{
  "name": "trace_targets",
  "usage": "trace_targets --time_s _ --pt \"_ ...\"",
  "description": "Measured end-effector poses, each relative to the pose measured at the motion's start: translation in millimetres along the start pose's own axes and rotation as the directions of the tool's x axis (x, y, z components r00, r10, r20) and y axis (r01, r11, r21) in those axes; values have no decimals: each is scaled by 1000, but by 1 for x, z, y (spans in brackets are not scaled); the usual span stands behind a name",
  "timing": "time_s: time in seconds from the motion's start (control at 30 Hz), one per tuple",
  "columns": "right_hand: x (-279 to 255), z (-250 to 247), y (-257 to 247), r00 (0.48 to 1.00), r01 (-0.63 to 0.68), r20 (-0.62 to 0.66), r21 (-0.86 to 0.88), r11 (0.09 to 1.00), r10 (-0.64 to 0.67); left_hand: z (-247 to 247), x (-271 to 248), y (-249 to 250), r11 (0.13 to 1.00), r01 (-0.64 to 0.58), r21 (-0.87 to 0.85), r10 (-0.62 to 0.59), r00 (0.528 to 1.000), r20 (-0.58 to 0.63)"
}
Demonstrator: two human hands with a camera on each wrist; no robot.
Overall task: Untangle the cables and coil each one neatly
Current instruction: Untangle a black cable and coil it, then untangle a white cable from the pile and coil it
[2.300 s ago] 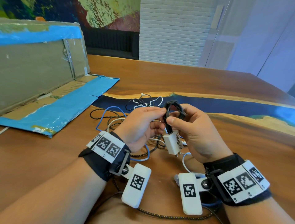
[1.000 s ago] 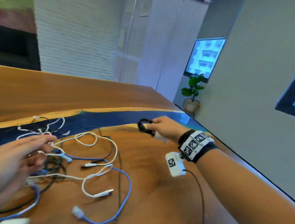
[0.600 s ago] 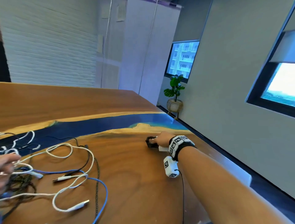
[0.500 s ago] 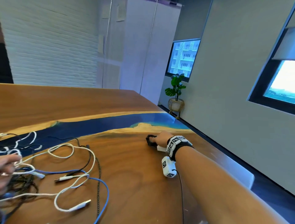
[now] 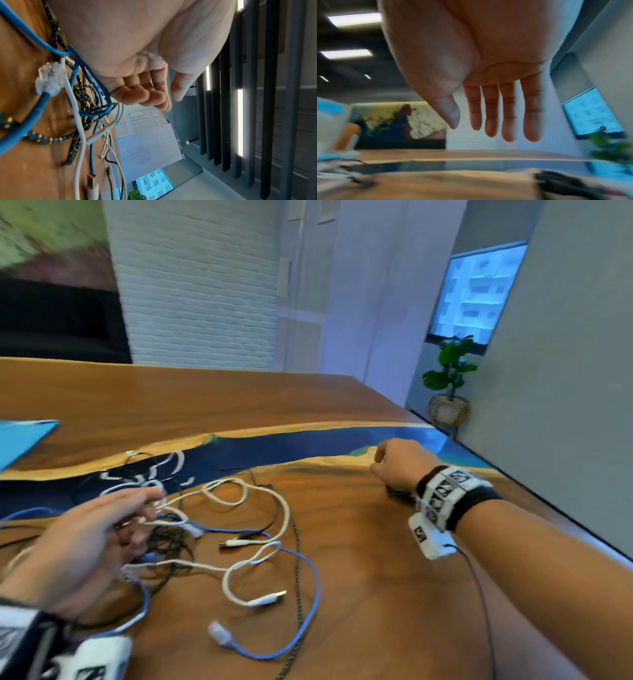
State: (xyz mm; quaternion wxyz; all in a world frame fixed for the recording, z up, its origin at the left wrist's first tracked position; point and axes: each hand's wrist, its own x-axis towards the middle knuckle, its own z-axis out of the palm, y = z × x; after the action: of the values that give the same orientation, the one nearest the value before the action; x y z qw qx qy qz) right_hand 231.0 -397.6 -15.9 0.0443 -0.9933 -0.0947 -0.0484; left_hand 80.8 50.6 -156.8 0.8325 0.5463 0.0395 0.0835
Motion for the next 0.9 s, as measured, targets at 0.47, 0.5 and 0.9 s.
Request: trace_targets --time_s 0.47,0.5,0.9 --pt "-99 28 -244 657 725 200 99 682 -727 74 -62 64 986 -108 129 130 976 -174" --pt "-99 32 -250 643 734 219 97 672 -734 72 -63 66 986 -104 132 127 977 -174" --pt "-88 44 -279 707 680 157 116 724 -689 66 -62 71 972 -93 214 132 975 -176"
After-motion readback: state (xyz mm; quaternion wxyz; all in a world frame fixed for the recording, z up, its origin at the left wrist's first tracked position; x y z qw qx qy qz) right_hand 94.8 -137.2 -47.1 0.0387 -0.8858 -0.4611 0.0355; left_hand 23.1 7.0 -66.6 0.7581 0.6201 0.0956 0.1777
